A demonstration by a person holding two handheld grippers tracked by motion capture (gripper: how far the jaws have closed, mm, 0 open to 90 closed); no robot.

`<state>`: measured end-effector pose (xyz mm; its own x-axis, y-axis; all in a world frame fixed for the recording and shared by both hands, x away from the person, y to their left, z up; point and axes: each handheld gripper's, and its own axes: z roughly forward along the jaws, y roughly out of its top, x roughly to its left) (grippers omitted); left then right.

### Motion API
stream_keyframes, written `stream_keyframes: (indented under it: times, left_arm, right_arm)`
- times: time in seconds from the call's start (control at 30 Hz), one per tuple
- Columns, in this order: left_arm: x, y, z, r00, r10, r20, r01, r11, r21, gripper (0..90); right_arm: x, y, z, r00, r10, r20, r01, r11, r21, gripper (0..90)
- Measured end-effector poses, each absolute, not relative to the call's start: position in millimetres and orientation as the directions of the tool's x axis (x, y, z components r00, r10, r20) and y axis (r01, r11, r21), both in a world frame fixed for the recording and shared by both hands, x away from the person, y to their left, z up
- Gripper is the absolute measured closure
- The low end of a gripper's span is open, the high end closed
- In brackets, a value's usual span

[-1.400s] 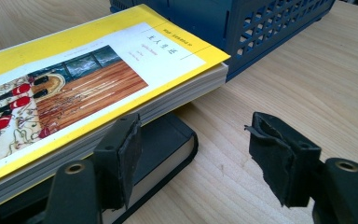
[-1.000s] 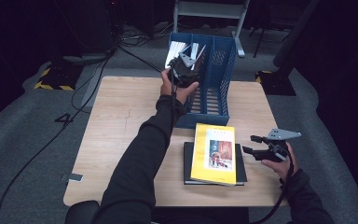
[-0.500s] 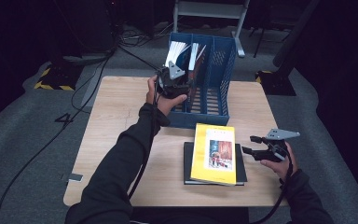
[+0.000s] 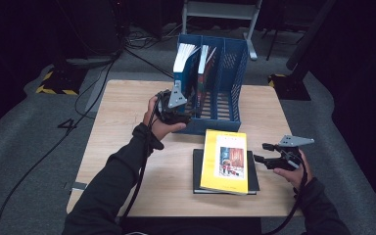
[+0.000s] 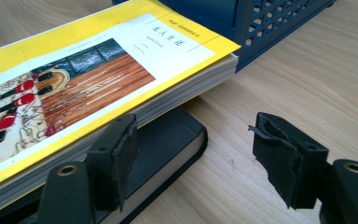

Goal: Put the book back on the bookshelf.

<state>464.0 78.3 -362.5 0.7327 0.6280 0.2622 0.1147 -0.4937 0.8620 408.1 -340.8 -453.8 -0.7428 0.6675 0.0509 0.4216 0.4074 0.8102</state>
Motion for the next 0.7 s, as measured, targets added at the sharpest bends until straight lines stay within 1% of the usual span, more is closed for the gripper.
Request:
stream_keyframes:
  times: [0.17, 0.33, 0.4, 0.43, 0.47, 0.5, 0.6, 0.63, 0.67, 0.7]
  left_arm:
    - [452, 89, -383, 0.789, 0.564, 0.243, 0.13, -0.54, 0.831, 26.7]
    - [439, 96, -411, 0.821, 0.527, 0.221, 0.172, -0.597, 0.784, 25.0]
    - [434, 98, -425, 0.842, 0.505, 0.191, 0.204, -0.626, 0.752, 23.4]
    - [430, 98, -432, 0.837, 0.511, 0.195, 0.221, -0.642, 0.734, 22.6]
    - [426, 99, -438, 0.844, 0.501, 0.189, 0.231, -0.659, 0.716, 22.6]
    - [419, 100, -449, 0.866, 0.463, 0.189, 0.227, -0.701, 0.676, 22.5]
    - [411, 102, -459, 0.878, 0.442, 0.183, 0.223, -0.717, 0.661, 21.4]
    - [406, 103, -464, 0.889, 0.429, 0.159, 0.232, -0.723, 0.651, 21.4]
    - [403, 104, -467, 0.894, 0.421, 0.154, 0.231, -0.727, 0.646, 21.4]
    - [399, 105, -474, 0.907, 0.405, 0.117, 0.243, -0.729, 0.64, 20.7]
  right_arm:
    - [406, -336, -452, -0.761, 0.646, 0.051, 0.427, 0.44, 0.79, 31.4]
    - [401, -325, -451, -0.791, 0.609, 0.059, 0.434, 0.491, 0.755, 31.1]
    - [400, -321, -450, -0.803, 0.593, 0.066, 0.434, 0.505, 0.746, 30.2]
    - [398, -316, -450, -0.804, 0.591, 0.068, 0.442, 0.518, 0.732, 28.2]
    - [398, -316, -450, -0.804, 0.591, 0.068, 0.442, 0.518, 0.732, 28.2]
    - [398, -312, -451, -0.808, 0.584, 0.075, 0.451, 0.53, 0.718, 28.7]
    - [397, -311, -450, -0.811, 0.58, 0.074, 0.449, 0.536, 0.715, 28.8]
    - [397, -311, -449, -0.812, 0.577, 0.087, 0.454, 0.532, 0.715, 28.7]
    - [397, -312, -448, -0.813, 0.575, 0.096, 0.46, 0.531, 0.712, 28.2]
    - [396, -311, -446, -0.817, 0.57, 0.089, 0.454, 0.54, 0.709, 28.1]
